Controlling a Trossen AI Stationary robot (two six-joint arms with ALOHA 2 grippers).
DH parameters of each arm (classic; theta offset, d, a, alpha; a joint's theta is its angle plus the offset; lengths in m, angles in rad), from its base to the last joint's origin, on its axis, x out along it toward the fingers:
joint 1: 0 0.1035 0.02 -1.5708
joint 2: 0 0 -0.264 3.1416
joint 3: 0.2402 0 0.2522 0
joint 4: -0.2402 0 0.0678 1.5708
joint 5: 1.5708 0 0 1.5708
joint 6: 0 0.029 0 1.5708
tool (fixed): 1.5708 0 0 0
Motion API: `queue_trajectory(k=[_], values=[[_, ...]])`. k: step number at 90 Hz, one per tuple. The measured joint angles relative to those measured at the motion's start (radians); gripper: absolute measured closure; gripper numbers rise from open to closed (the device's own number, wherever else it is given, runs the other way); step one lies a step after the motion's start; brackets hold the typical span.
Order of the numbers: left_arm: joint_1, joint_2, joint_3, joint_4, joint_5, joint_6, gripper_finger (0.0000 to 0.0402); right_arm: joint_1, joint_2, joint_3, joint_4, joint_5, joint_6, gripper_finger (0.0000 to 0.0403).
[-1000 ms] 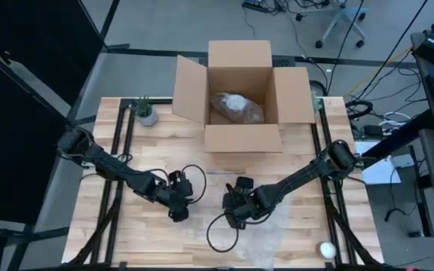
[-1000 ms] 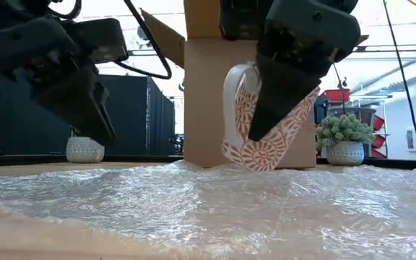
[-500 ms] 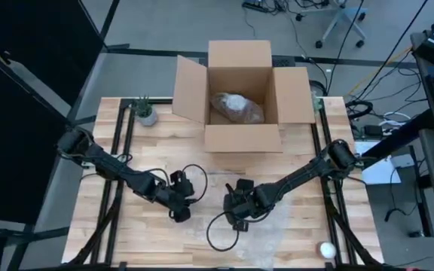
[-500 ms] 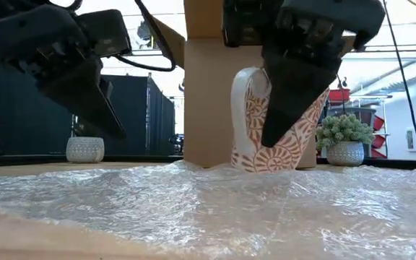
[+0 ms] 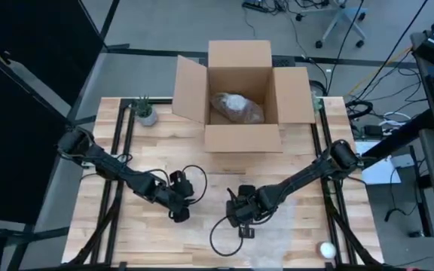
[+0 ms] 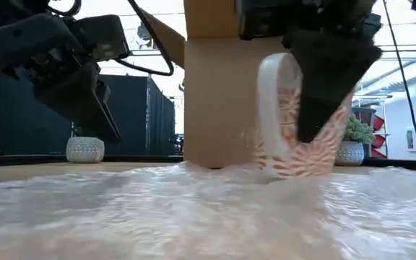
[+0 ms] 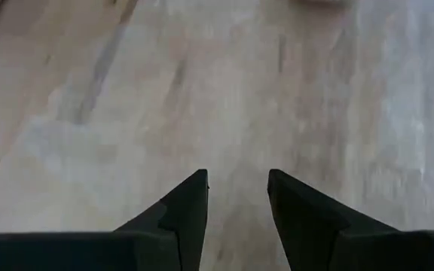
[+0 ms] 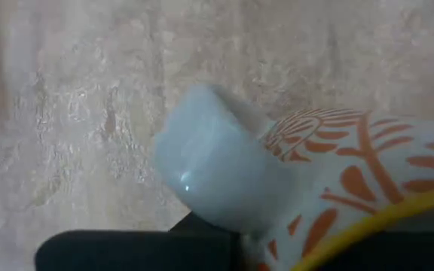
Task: Wrap mug
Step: Wrap the orange patterned mug with the transparent bubble wrap
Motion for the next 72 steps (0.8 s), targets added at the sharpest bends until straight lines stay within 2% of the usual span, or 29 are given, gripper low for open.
queue_trajectory(k=[17, 35, 57, 72], values=[[0.0, 0.022, 0.0, 0.048, 0.0, 0.003, 0.0272, 0.016, -0.032, 0.002, 0.01, -0.054, 0.025, 0.0394], [0.014, 0.114, 0.0, 0.189, 0.025, 0.093, 0.0272, 0.04, -0.015, 0.002, 0.009, -0.071, 0.066, 0.0394], [0.036, 0.227, 0.005, 0.171, 0.029, 0.07, 0.0272, 0.041, -0.001, 0.002, 0.017, -0.063, 0.086, 0.0394], [0.036, 0.238, 0.005, 0.173, 0.012, 0.047, 0.0272, 0.039, 0.02, 0.002, 0.027, -0.06, 0.071, 0.0393]])
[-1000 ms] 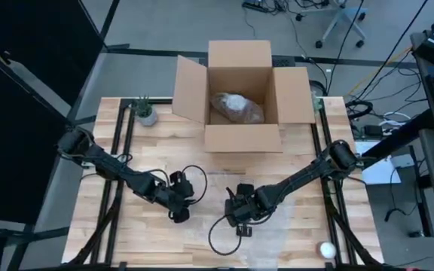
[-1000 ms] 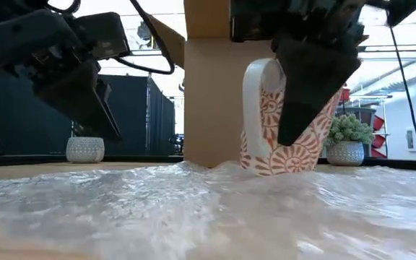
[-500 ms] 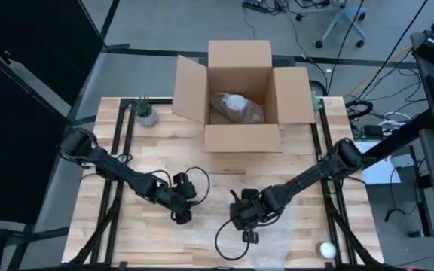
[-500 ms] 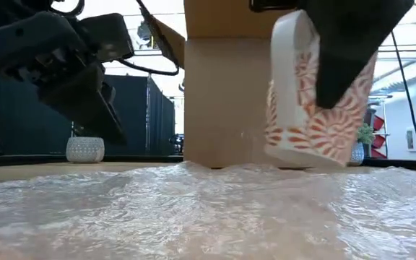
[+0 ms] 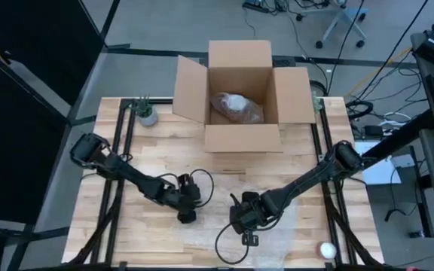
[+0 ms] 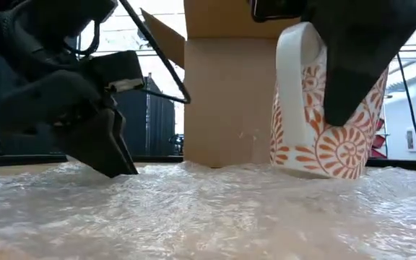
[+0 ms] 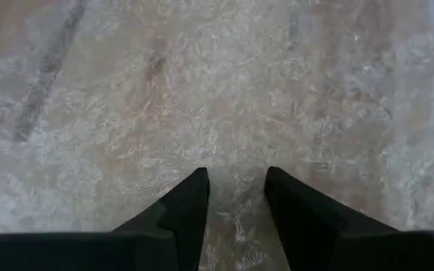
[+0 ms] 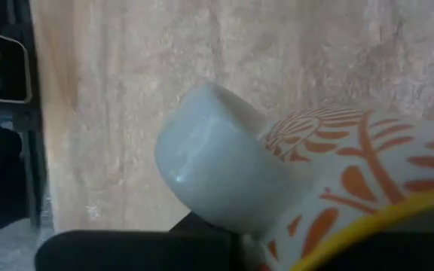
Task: Wrap mug
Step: Wrap the orange patterned mug with the transparent bubble wrap
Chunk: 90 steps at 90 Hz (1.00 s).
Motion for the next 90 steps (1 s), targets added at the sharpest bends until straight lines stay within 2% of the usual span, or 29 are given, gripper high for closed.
queue_trajectory(k=[20, 39, 65, 78, 90], values=[[0.0, -0.005, -0.002, -0.002, 0.0, 0.003, 0.0272, 0.0, 0.045, 0.005, 0.034, 0.017, 0.031, 0.0366], [0.0, -0.004, -0.003, 0.004, 0.001, 0.004, 0.0272, -0.007, 0.03, 0.002, 0.069, 0.006, 0.051, 0.0305], [0.0, -0.003, -0.004, 0.009, 0.001, 0.005, 0.0272, -0.006, -0.061, -0.001, 0.043, -0.019, 0.059, 0.0232], [0.0, -0.003, -0.004, 0.01, 0.003, 0.004, 0.0272, -0.006, -0.121, -0.002, -0.015, -0.016, 0.079, 0.0218], [0.0, -0.003, -0.004, 0.01, 0.007, 0.004, 0.0272, 0.011, -0.189, -0.002, -0.093, -0.055, 0.18, 0.0216]])
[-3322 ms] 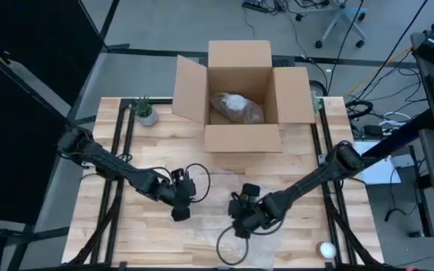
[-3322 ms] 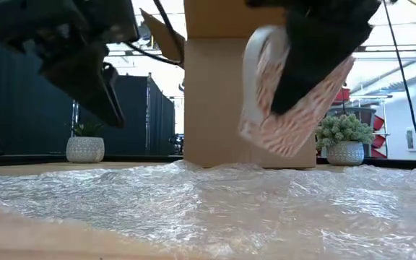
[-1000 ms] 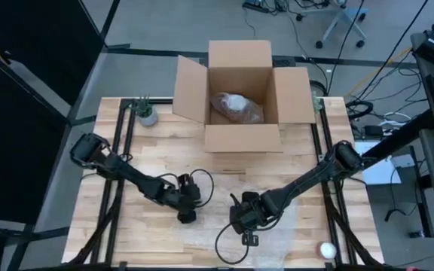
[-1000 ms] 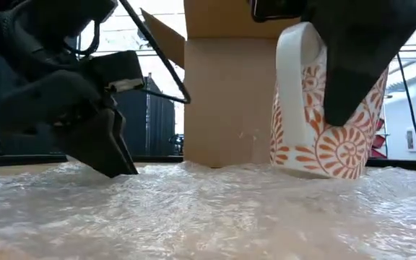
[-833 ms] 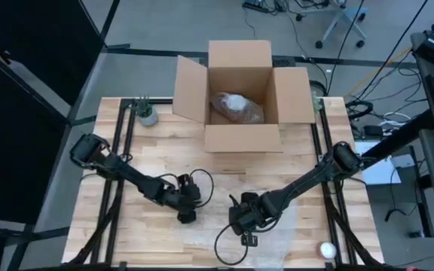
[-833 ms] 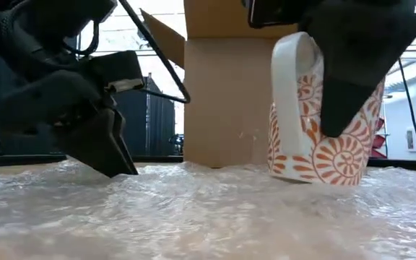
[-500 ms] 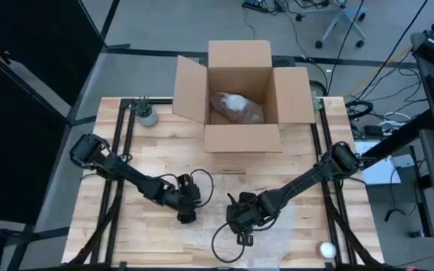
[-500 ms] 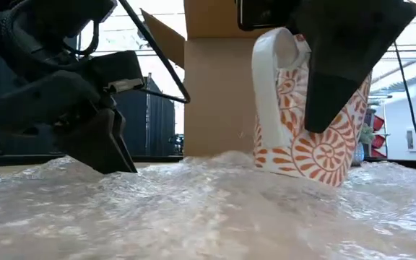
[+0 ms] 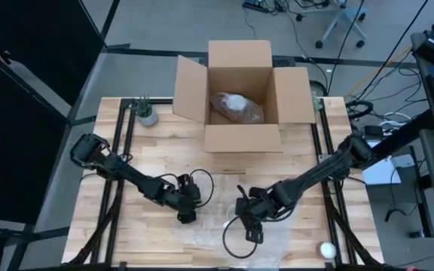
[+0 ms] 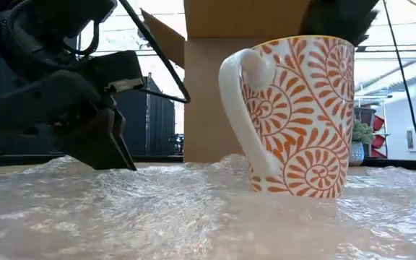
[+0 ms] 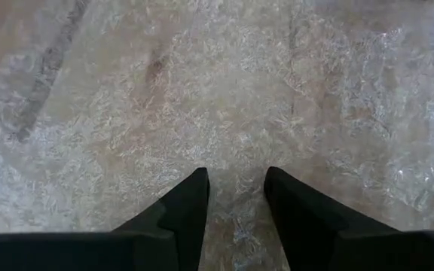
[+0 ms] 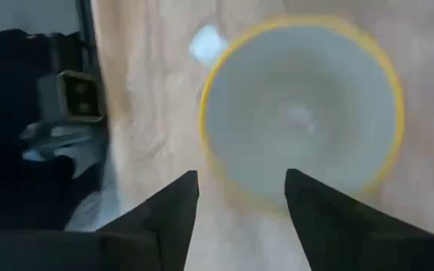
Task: Wrap mug
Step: Wrap the orange patterned mug with the transparent bubble wrap
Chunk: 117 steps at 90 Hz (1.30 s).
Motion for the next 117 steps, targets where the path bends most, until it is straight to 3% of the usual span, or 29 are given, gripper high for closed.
queue_trajectory(k=[15, 34, 43, 64, 79, 99, 117], values=[[-0.001, 0.0, 0.0, 0.001, 0.001, 0.0, 0.0272, 0.087, -0.041, 0.0, -0.008, -0.021, 0.109, 0.0216], [-0.001, 0.0, 0.0, 0.001, 0.001, 0.0, 0.0272, 0.22, 0.063, 0.0, -0.005, 0.173, 0.102, 0.0216], [-0.001, 0.0, 0.0, 0.001, 0.001, -0.001, 0.0272, 0.23, 0.134, 0.0, -0.008, 0.241, 0.102, 0.0216], [-0.002, 0.0, 0.0, 0.003, 0.001, -0.006, 0.0272, 0.226, 0.268, 0.0, -0.051, 0.23, 0.143, 0.0224], [-0.002, 0.0, 0.0, 0.002, 0.001, -0.006, 0.0272, 0.226, 0.296, 0.002, -0.051, 0.229, 0.152, 0.0263], [-0.002, 0.0, 0.0, 0.002, 0.001, -0.006, 0.0272, 0.241, 0.247, 0.001, -0.125, 0.203, 0.174, 0.0389], [-0.002, 0.0, 0.0, 0.002, 0.002, -0.006, 0.0272, 0.272, 0.134, 0.001, -0.186, 0.202, 0.195, 0.0391]])
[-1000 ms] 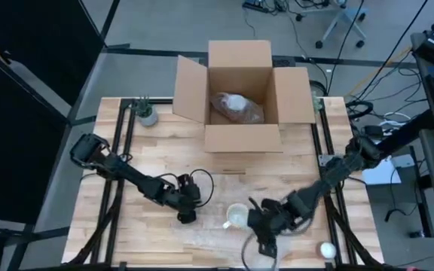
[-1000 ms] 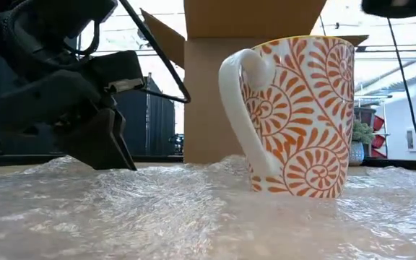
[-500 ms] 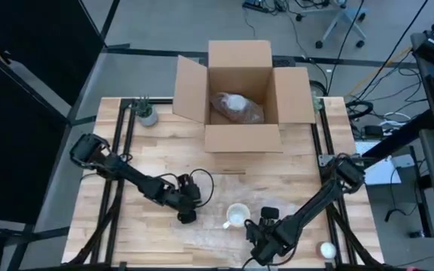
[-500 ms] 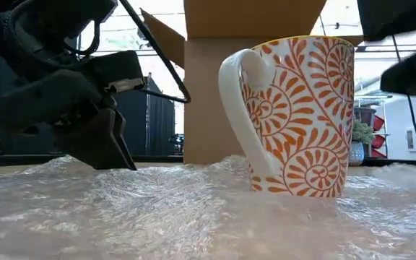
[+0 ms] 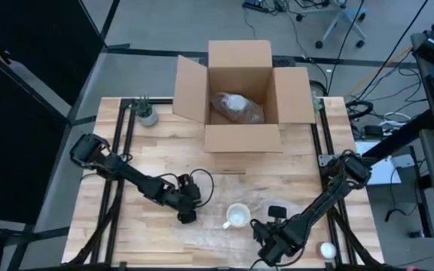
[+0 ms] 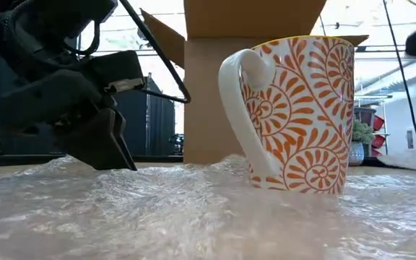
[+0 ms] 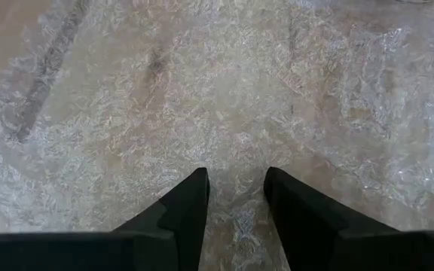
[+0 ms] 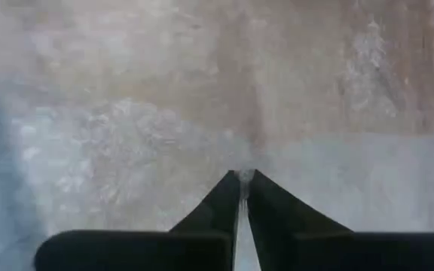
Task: Wrap mug
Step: Wrap the orange patterned mug with the transparent bubble wrap
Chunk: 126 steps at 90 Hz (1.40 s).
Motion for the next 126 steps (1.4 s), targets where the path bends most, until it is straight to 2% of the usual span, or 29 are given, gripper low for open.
queue_trajectory(k=[9, 21, 31, 39, 50, 61, 79, 90, 97, 117, 126], values=[[0.0, 0.0, 0.0, 0.0, 0.0, 0.0, 0.0272, 0.004, -0.075, 0.0, -0.009, 0.052, -0.007, 0.04], [0.0, 0.0, 0.0, 0.0, 0.0, 0.0, 0.0272, -0.01, -0.184, 0.0, 0.014, 0.257, -0.047, 0.04], [0.0, 0.0, 0.001, -0.001, 0.0, 0.0, 0.0272, -0.039, -0.246, 0.0, 0.113, 0.416, -0.174, 0.0402], [0.0, 0.0, 0.009, -0.007, 0.0, 0.003, 0.0272, -0.079, -0.259, 0.0, 0.249, 0.456, -0.338, 0.0402], [0.0, -0.013, 0.018, -0.014, 0.005, 0.008, 0.0272, -0.155, -0.23, 0.0, 0.424, 0.449, -0.543, 0.0402], [0.001, -0.049, 0.015, -0.038, 0.024, 0.018, 0.0272, -0.237, -0.168, 0.0, 0.518, 0.429, -0.654, 0.0402], [-0.009, -0.141, 0.015, -0.115, 0.027, -0.001, 0.0272, -0.339, -0.034, 0.0, 0.588, 0.322, -0.612, 0.0402], [-0.008, -0.176, 0.015, -0.131, 0.014, -0.001, 0.0272, -0.377, 0.023, 0.0, 0.637, 0.299, -0.623, 0.0392], [-0.009, -0.191, 0.015, -0.142, 0.011, -0.001, 0.0272, -0.4, 0.025, 0.002, 0.662, 0.22, -0.635, 0.0376], [-0.019, -0.196, 0.016, -0.164, 0.009, -0.002, 0.0272, -0.425, -0.011, 0.158, 0.474, -0.007, -0.636, 0.0299], [-0.019, -0.196, 0.016, -0.173, 0.009, -0.002, 0.0272, -0.413, -0.021, 0.258, 0.321, -0.05, -0.61, 0.0263]])
